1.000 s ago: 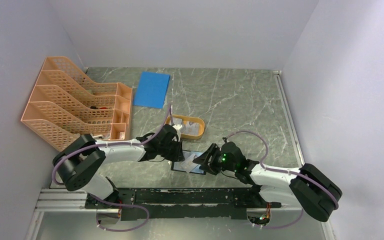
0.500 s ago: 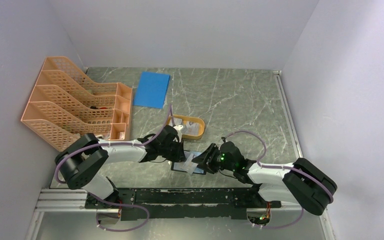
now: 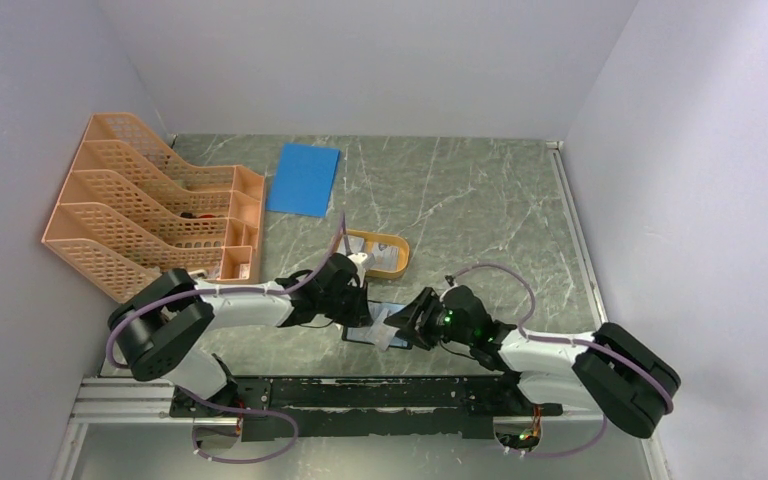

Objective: Put the credit cards into the card holder
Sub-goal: Pick up the credit card from the card holder.

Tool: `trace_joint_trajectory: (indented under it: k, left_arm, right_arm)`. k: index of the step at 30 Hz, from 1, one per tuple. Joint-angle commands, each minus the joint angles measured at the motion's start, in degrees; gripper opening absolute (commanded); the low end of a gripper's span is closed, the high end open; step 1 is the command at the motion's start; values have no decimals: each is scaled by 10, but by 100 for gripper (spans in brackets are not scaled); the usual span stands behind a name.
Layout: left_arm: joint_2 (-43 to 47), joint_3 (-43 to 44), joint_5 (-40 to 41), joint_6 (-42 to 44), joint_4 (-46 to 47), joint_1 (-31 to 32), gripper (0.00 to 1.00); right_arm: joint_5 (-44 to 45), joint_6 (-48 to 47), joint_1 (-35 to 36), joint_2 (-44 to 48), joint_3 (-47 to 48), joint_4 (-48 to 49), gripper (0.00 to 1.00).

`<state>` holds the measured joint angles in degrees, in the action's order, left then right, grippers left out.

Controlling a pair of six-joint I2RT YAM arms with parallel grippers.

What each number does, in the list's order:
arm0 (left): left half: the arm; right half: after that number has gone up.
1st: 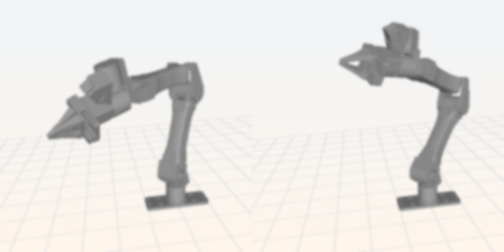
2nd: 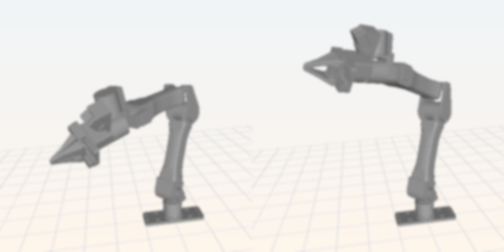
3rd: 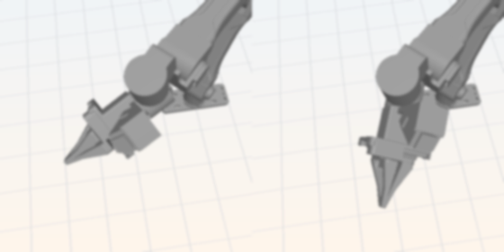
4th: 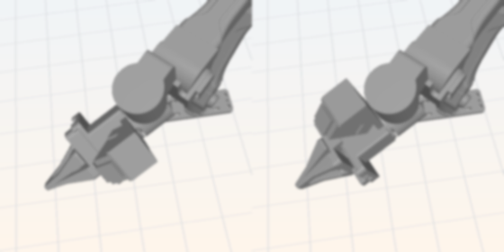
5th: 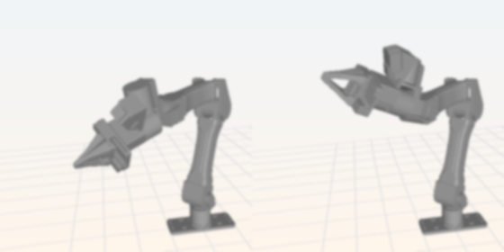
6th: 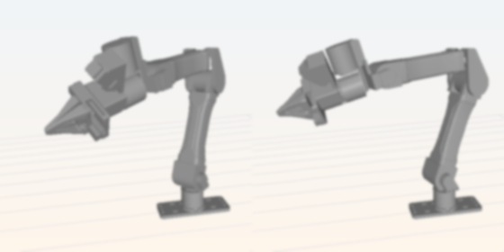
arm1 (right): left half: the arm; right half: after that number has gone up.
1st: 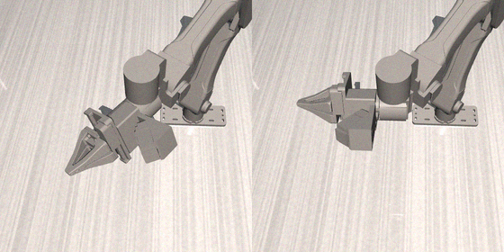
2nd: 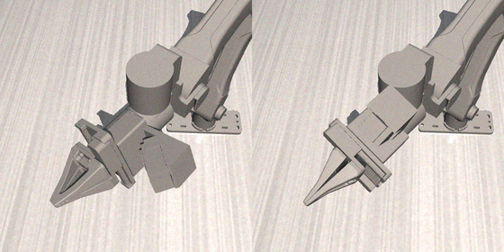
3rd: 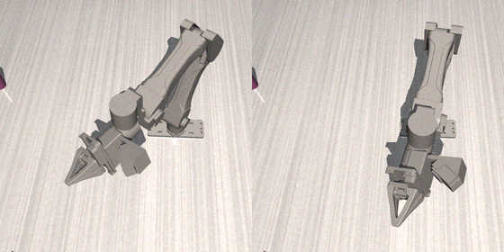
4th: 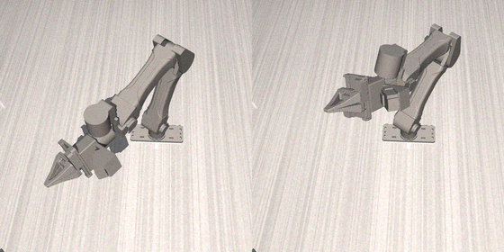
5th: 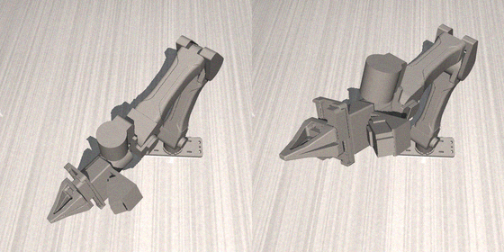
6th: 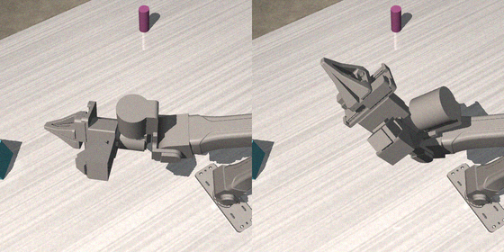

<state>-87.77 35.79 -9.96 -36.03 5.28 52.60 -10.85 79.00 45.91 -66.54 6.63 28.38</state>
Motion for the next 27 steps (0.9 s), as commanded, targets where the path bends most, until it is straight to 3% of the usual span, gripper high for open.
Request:
trace_joint_trajectory:
  k: [1,8,27]
  left_arm:
    - [32,-5,43,-3,-38,6,12]
    - [35,-6,33,-8,-31,6,12]
    - [-11,-32,-3,-35,38,28,11]
  right_arm:
    - [17,-7,4,42,-17,-56,58]
    - [23,-5,4,62,-36,-47,59]
    - [7,-7,11,-65,0,33,59]
